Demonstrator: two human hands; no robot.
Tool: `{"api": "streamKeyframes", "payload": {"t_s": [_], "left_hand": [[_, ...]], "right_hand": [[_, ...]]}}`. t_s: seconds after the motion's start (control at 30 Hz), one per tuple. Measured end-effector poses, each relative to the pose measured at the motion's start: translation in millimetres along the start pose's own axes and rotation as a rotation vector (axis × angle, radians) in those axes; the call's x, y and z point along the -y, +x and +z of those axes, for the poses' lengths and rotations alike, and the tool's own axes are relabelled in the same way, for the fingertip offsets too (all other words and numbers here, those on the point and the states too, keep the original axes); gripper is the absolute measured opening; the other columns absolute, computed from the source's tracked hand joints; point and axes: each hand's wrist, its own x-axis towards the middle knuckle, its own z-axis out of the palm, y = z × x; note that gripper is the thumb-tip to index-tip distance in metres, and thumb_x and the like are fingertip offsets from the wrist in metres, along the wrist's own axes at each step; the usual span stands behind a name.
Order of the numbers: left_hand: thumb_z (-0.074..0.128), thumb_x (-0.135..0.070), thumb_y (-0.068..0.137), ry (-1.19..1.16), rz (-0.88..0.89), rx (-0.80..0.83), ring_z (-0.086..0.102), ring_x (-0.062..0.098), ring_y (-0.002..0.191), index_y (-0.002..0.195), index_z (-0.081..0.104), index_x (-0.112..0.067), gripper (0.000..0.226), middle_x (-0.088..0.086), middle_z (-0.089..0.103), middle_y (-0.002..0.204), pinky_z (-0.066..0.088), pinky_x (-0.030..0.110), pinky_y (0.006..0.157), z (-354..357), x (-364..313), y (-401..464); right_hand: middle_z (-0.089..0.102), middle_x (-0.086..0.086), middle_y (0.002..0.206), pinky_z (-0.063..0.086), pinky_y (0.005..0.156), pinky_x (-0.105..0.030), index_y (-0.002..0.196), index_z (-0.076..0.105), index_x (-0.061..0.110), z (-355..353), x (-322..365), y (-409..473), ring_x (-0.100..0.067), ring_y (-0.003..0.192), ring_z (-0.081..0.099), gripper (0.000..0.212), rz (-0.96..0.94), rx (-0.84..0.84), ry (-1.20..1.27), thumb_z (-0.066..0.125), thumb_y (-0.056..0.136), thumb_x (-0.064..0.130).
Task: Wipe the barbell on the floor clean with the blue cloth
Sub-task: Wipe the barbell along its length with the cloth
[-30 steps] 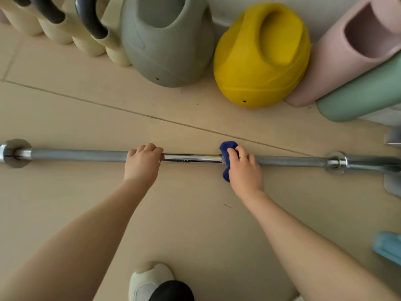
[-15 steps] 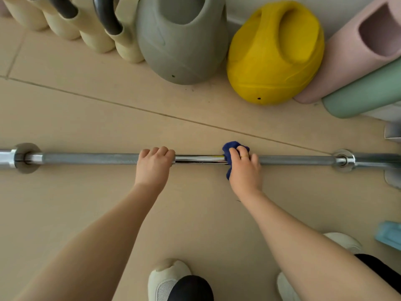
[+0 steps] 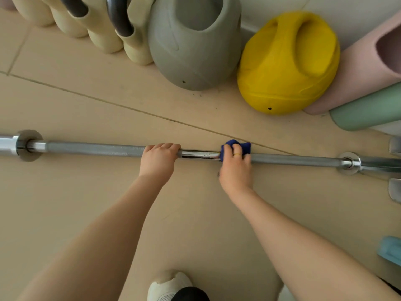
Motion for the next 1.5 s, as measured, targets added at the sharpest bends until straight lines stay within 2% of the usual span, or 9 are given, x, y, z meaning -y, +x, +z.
{"api": "streamKeyframes", "payload": {"t_s": [0.13,0.33,0.6,0.77,0.93,1.03,1.2,1.4,1.5], "left_hand": [[0.042,-0.017,0.099,-0.020,-0.057,0.022,0.055,0.026,0.112,0.127,0.054,-0.017,0.031,0.002,0.062,0.123,0.033,0.032,0.091,-1,-3,7],[0.044,-0.019,0.098,-0.059,-0.077,0.047,0.057,0.029,0.103,0.120,0.060,-0.017,0.027,0.004,0.064,0.116,0.035,0.032,0.082,-6,-3,6],[0.044,-0.012,0.094,-0.015,-0.139,0.133,0.056,0.028,0.102,0.116,0.055,-0.012,0.024,0.006,0.064,0.112,0.034,0.028,0.078,-12,-10,10],[0.041,-0.013,0.098,-0.088,-0.164,0.106,0.053,0.029,0.104,0.121,0.055,-0.010,0.027,0.009,0.063,0.114,0.030,0.029,0.089,-12,-13,8],[0.047,-0.003,0.088,-0.090,-0.139,0.120,0.054,0.025,0.107,0.105,0.060,-0.009,0.023,0.007,0.063,0.108,0.026,0.028,0.103,-6,-11,7],[0.047,-0.005,0.092,-0.165,-0.149,0.087,0.052,0.029,0.113,0.113,0.061,-0.007,0.025,0.011,0.063,0.109,0.026,0.033,0.104,-4,-9,7],[0.045,-0.008,0.096,-0.190,-0.147,0.039,0.052,0.028,0.108,0.112,0.062,-0.004,0.024,0.011,0.064,0.107,0.028,0.030,0.097,-2,-10,5],[0.042,-0.003,0.095,-0.098,-0.189,-0.010,0.048,0.026,0.111,0.110,0.061,-0.007,0.025,0.008,0.062,0.108,0.024,0.028,0.099,0,-16,-1],[0.041,-0.004,0.094,-0.063,-0.226,-0.015,0.048,0.025,0.103,0.108,0.062,-0.011,0.027,0.006,0.063,0.104,0.030,0.027,0.090,-5,-20,1]], "right_hand": [[0.031,-0.007,0.145,0.038,0.095,-0.037,0.141,0.029,0.016,-1,16,2,-0.033,0.113,0.042,0.056,-0.222,0.041,0.049,0.049,0.089,0.016],[0.036,-0.008,0.141,0.038,0.092,-0.037,0.140,0.032,0.014,-5,21,1,-0.035,0.110,0.045,0.054,-0.030,0.024,0.070,0.049,0.089,0.014],[0.028,-0.005,0.148,0.041,0.092,-0.039,0.145,0.025,0.019,1,55,1,-0.031,0.118,0.039,0.058,-0.373,0.117,0.094,0.046,0.091,0.015],[0.034,-0.010,0.144,0.039,0.091,-0.038,0.141,0.030,0.013,0,33,0,-0.035,0.103,0.046,0.058,-0.023,0.004,0.032,0.050,0.087,0.006],[0.021,-0.002,0.152,0.039,0.093,-0.037,0.145,0.027,0.022,2,69,-8,-0.033,0.116,0.038,0.059,-0.311,0.170,0.280,0.047,0.090,0.012],[0.038,0.001,0.146,0.046,0.084,-0.036,0.140,0.039,0.026,1,26,0,-0.033,0.106,0.050,0.060,-0.454,0.050,0.169,0.051,0.084,0.008],[0.039,0.004,0.146,0.043,0.082,-0.038,0.137,0.042,0.025,3,-46,-7,-0.032,0.098,0.046,0.061,0.056,-0.103,0.152,0.055,0.082,0.003],[0.029,0.005,0.151,0.039,0.095,-0.037,0.142,0.034,0.026,4,-19,-5,-0.029,0.115,0.040,0.061,-0.248,0.024,0.211,0.051,0.088,0.005],[0.032,0.011,0.149,0.041,0.091,-0.037,0.139,0.039,0.030,1,-53,6,-0.030,0.110,0.044,0.057,-0.141,-0.005,0.273,0.048,0.088,0.005]]}}
